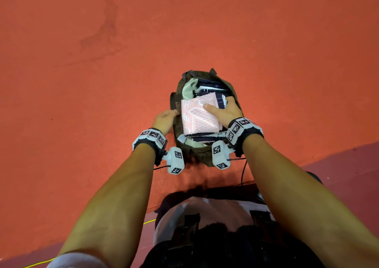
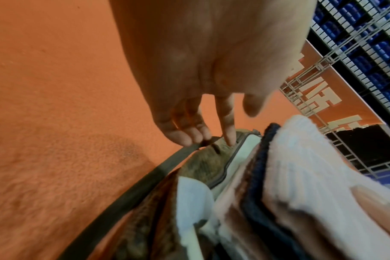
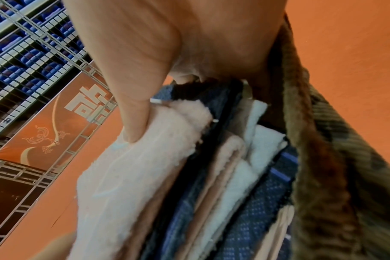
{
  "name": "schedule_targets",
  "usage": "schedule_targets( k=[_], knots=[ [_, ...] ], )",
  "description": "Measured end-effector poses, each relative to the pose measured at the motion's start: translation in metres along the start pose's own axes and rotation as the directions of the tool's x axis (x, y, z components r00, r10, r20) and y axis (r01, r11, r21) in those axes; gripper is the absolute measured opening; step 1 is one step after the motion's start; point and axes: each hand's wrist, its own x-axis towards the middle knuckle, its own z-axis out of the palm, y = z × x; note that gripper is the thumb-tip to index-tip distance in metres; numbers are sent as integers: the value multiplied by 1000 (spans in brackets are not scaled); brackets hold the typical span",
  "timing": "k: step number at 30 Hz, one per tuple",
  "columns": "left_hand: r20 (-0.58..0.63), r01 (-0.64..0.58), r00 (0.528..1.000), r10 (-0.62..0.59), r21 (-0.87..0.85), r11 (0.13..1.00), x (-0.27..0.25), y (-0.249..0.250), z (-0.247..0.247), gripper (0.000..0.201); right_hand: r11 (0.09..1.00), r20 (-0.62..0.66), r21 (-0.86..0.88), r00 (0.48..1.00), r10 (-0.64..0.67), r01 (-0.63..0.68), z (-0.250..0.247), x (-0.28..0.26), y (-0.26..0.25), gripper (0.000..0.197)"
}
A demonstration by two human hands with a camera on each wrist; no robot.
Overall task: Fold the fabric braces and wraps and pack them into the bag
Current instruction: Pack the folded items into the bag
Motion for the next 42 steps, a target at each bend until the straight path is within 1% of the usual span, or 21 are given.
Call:
schedule_targets(
  k=[1, 2, 4, 5, 9, 13, 15, 17, 19, 21, 22, 25, 26, 28, 31, 34, 36, 38, 39, 40, 42],
  knots=[
    [31, -10, 999, 8, 48, 999, 0, -4, 1, 13, 1000, 2, -2, 1000, 8, -8, 0, 0, 0, 96],
    [79, -17, 997, 10, 90, 996, 1, -9, 3, 12, 1000, 1, -3, 1000, 13, -13, 0, 1, 1, 99],
    [163, -20, 987, -5, 147, 989, 1, -14, 6, 17, 1000, 2, -5, 1000, 21, -21, -1, 0, 1, 97],
    [180, -29, 984, -1, 166, 986, 1, -15, 7, 18, 1000, 4, -7, 1000, 20, -20, -2, 0, 1, 95],
    [164, -105, 983, 83, 130, 986, -2, -10, 12, 17, 999, -4, -30, 1000, 19, -19, -5, -1, 4, 92],
    [104, -145, 984, 145, -6, 989, -11, 6, 10, 18, 995, -40, -98, 999, -11, 7, -10, -1, 2, 95],
    [54, -173, 983, 177, -71, 982, -16, 18, 8, 26, 986, -45, -160, 998, -45, 37, -13, -1, -1, 93],
    [43, -184, 981, 190, -104, 977, -19, 29, 7, 41, 971, -67, -227, 994, -91, 74, -14, -2, -5, 90],
    [58, -144, 987, 150, -96, 985, -21, 36, 7, 55, 954, -103, -280, 985, -139, 106, -16, -4, -11, 85],
    [69, -76, 994, 81, -66, 995, -25, 40, 10, 65, 945, -127, -283, 970, -207, 165, -21, -4, -18, 78],
    [73, -56, 996, 60, -54, 997, -26, 41, 12, 63, 942, -142, -273, 960, -240, 195, -25, -4, -20, 74],
    [84, -83, 993, 84, -13, 996, -23, 40, 17, 31, 932, -237, -268, 921, -310, 245, -36, -1, -27, 49],
    [79, -101, 992, 100, 5, 995, -22, 39, 18, 28, 929, -269, -280, 910, -317, 241, -39, 0, -28, 40],
    [69, -127, 990, 124, 34, 991, -20, 39, 20, 31, 927, -315, -314, 898, -308, 207, -44, 2, -29, 34],
    [64, -173, 983, 169, 56, 983, -19, 40, 23, 33, 933, -344, -347, 912, -223, 97, -48, 2, -23, 40],
    [43, -216, 976, 213, 89, 972, -17, 42, 26, 43, 938, -283, -346, 952, -113, 9, -49, 0, -14, 49],
    [31, -236, 972, 234, 132, 963, -14, 42, 27, 46, 950, -257, -312, 961, -99, 15, -48, 0, -7, 58],
    [23, -270, 962, 270, 167, 948, -15, 43, 29, 41, 961, -254, -276, 964, -80, 7, -47, -1, -3, 64],
    [18, -294, 955, 296, 188, 937, -15, 43, 30, 35, 962, -250, -271, 967, -53, -18, -47, -1, -2, 61],
    [13, -316, 947, 320, 211, 925, -15, 44, 31, 29, 960, -240, -275, 971, -20, -48, -48, 0, -3, 52],
    [6, -345, 935, 355, 248, 905, -16, 45, 33, 21, 952, -211, -295, 977, 15, -79, -50, 1, -4, 29]
  ],
)
